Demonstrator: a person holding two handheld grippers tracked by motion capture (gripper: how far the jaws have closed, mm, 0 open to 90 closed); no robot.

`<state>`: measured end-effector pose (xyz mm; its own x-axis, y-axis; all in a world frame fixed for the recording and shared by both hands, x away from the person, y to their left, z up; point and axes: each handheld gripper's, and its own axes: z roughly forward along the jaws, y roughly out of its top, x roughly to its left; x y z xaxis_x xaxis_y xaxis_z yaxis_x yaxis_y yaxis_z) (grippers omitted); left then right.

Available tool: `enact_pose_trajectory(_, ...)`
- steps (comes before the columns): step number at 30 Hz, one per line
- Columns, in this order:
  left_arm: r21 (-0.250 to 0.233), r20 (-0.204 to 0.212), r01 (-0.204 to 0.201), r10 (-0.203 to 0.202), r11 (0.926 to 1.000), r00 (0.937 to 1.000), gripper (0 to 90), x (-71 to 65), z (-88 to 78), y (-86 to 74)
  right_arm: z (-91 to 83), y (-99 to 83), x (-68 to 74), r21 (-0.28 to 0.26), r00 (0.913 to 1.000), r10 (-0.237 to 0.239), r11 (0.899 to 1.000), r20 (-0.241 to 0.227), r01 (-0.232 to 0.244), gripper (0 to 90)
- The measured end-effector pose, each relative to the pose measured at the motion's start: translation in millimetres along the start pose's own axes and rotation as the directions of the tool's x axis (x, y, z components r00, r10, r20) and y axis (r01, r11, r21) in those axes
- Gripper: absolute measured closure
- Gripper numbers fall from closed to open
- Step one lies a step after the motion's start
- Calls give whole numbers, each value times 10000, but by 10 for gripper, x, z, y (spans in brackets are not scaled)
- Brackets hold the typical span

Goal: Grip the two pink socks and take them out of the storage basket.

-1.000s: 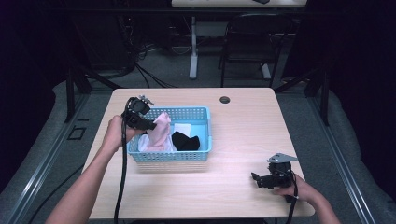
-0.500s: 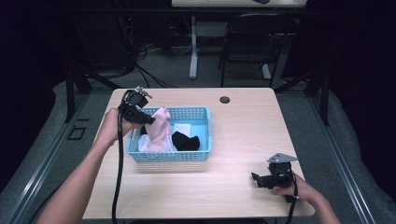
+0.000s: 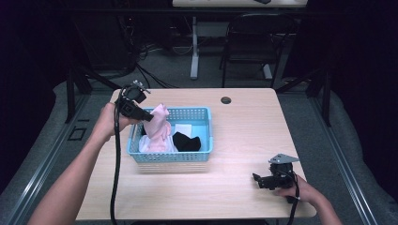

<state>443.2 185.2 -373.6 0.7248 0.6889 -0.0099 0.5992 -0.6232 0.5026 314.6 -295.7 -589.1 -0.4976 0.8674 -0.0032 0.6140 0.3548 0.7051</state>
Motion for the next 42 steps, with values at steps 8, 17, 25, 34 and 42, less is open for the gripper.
enact_pose_trajectory(8, -29, 0, -68, 68, 10000, 10000, 845, 37, -147, 42, 3, -1, -1, -37, 10000, -15, 10000, 1, 15, 0)
enact_pose_trajectory(17, -264, -245, 97, -104, 9996, 9996, 845, 115, -358, 30, 4, -2, 2, -48, 10000, 41, 10000, -9, -41, 0)
enact_pose_trajectory(25, -436, -529, 288, -311, 9986, 9981, 845, 201, -528, -40, 5, -2, 0, -56, 10000, 28, 10000, -16, -28, 0)
enact_pose_trajectory(34, -426, -735, 556, -587, 9975, 9956, 848, 311, -640, -119, 5, -1, 0, -47, 10000, 30, 10000, -21, -30, 0)
enact_pose_trajectory(42, -332, -963, 845, -874, 9959, 9915, 848, 417, -732, -232, 5, -1, 0, -44, 10000, 32, 10000, -22, -33, 0)
